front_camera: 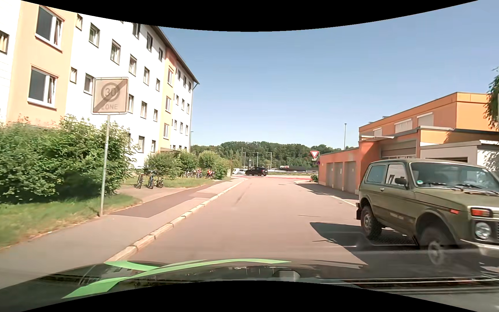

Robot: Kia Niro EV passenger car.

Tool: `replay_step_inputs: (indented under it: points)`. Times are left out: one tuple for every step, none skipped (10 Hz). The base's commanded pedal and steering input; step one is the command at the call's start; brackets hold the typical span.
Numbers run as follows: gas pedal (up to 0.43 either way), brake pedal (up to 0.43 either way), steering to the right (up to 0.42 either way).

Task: Follow the waypoints while adhering to traffic rules and regulations

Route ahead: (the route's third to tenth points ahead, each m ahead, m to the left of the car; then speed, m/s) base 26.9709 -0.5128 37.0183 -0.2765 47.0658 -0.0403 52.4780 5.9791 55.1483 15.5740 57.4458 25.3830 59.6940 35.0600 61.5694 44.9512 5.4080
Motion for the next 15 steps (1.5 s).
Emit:
replay_step_inputs:
  points:
    - [0.098,0.0,0.014]
    - [0.098,0.0,0.017]
    - [0.098,0.0,0.019]
    - [0.11,0.0,0.024]
    - [0.11,0.0,0.031]
    - [0.11,0.0,0.035]
    - [0.11,0.0,0.039]
    - [0.11,0.0,0.043]
    - [0.11,0.0,0.044]
    - [0.098,0.0,0.044]
    - [0.087,0.0,0.044]
    - [0.079,0.0,0.044]
    - [0.079,0.0,0.044]
    - [0.079,0.0,0.044]
    - [0.079,0.0,0.043]
